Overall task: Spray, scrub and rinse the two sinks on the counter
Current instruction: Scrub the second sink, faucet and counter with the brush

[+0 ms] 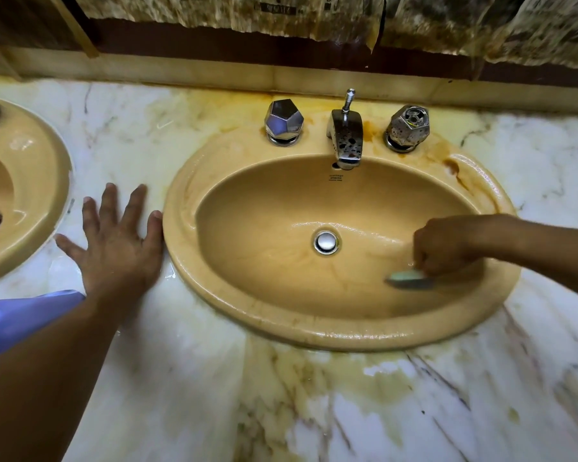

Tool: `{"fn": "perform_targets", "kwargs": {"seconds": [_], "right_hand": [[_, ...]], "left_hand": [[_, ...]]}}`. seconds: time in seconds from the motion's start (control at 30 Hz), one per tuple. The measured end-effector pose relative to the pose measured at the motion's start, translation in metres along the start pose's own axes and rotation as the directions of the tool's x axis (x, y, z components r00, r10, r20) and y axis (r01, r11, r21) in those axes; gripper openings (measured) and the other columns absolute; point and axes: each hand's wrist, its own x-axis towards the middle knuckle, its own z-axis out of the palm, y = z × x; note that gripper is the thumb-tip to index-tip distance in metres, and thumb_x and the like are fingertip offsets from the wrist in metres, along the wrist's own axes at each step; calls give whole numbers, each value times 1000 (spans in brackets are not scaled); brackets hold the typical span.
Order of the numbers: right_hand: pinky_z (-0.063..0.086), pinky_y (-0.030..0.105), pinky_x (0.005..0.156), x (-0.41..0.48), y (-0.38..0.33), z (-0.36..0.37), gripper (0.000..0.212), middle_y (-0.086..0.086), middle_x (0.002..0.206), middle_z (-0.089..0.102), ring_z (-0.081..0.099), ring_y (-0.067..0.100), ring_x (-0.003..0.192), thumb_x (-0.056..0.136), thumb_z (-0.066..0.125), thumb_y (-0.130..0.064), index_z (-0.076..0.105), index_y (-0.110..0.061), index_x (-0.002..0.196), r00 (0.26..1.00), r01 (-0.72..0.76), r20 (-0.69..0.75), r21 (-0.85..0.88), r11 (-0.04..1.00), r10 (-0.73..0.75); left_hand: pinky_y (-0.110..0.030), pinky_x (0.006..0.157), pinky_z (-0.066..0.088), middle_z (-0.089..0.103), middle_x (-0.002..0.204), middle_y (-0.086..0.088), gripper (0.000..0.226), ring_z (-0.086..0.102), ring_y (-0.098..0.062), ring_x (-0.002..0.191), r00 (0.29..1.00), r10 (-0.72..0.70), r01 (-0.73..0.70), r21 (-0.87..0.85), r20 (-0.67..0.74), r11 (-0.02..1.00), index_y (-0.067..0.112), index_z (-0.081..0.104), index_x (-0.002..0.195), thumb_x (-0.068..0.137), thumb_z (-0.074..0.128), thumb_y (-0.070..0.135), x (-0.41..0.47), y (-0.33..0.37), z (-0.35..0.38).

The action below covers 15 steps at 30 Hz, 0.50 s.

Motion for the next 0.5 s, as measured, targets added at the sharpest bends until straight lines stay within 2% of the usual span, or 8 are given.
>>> {"fn": "perform_targets", "kwargs": {"seconds": [0.07, 0.1, 0.17, 0.23, 0.27, 0.33, 0.4, 0.5], "right_hand": [[50, 29, 76, -21, 18, -5, 34, -4, 121, 66, 60, 19, 97, 100, 47, -50, 67, -29, 117, 989, -121, -105, -145, 982, 106], [51, 29, 75, -32, 20, -4, 38, -4, 122, 66, 61, 19, 96, 100, 43, -51, 67, -28, 118, 988, -133, -104, -164, 977, 117], [55, 31, 76, -43, 14, -4, 37, -6, 109, 71, 65, 17, 92, 96, 48, -50, 73, -25, 108, 999, -44, 17, -82, 996, 46], [57, 30, 69, -51, 11, -3, 23, -8, 94, 72, 66, 17, 83, 93, 59, -43, 75, -27, 97, 993, -14, 115, 72, 997, 6], [54, 27, 64, -53, 14, -6, 19, -9, 87, 68, 63, 17, 77, 95, 61, -41, 72, -27, 90, 992, -48, 118, 61, 997, 41], [47, 24, 62, -52, 24, -7, 26, -9, 80, 57, 54, 13, 73, 100, 54, -42, 61, -25, 82, 991, -118, 62, -77, 990, 123], [47, 21, 62, -48, 26, -1, 25, -9, 87, 58, 57, 15, 80, 99, 49, -42, 65, -25, 89, 991, -130, -3, -136, 982, 131], [52, 23, 55, -41, 18, 8, 26, -1, 98, 73, 68, 26, 82, 88, 59, -45, 76, -27, 96, 994, -55, 96, 71, 996, 48]], "left_hand": [[-76, 116, -2, 5, 172, 10, 58, -3, -19, 159, 1000, 3, -3, 0, -6, 1000, 50, 12, 159, 103, 20, 65, 0, 0, 0], [-76, 116, -2, 5, 172, 10, 58, -2, -20, 159, 1000, 8, -8, -1, -6, 1000, 50, 12, 159, 104, 20, 64, 0, 0, 0], [-77, 116, -1, 6, 172, 9, 58, -2, -21, 159, 1000, 13, -13, 2, -5, 1000, 50, 12, 159, 104, 20, 64, -1, 1, 0], [-77, 116, -2, 4, 172, 10, 58, -3, -21, 159, 1000, 8, -8, 6, 1, 1000, 51, 11, 159, 103, 19, 64, -1, 1, -1], [-76, 116, -2, 4, 172, 10, 58, -3, -21, 159, 1000, 8, -9, 7, 3, 1000, 51, 12, 159, 103, 19, 64, -1, 0, -1], [-76, 116, -3, 4, 173, 10, 57, -3, -22, 159, 1000, 15, -15, 1, 6, 1000, 52, 13, 159, 103, 19, 65, -1, 1, -1], [-76, 117, -2, 5, 172, 9, 57, -2, -22, 159, 1000, 12, -12, -6, -1, 1000, 52, 14, 159, 104, 20, 65, 0, 1, -1], [-76, 117, -2, 5, 172, 9, 57, -2, -21, 159, 1000, 8, -8, -1, -2, 1000, 52, 13, 159, 104, 21, 64, -1, 0, 0]]}}
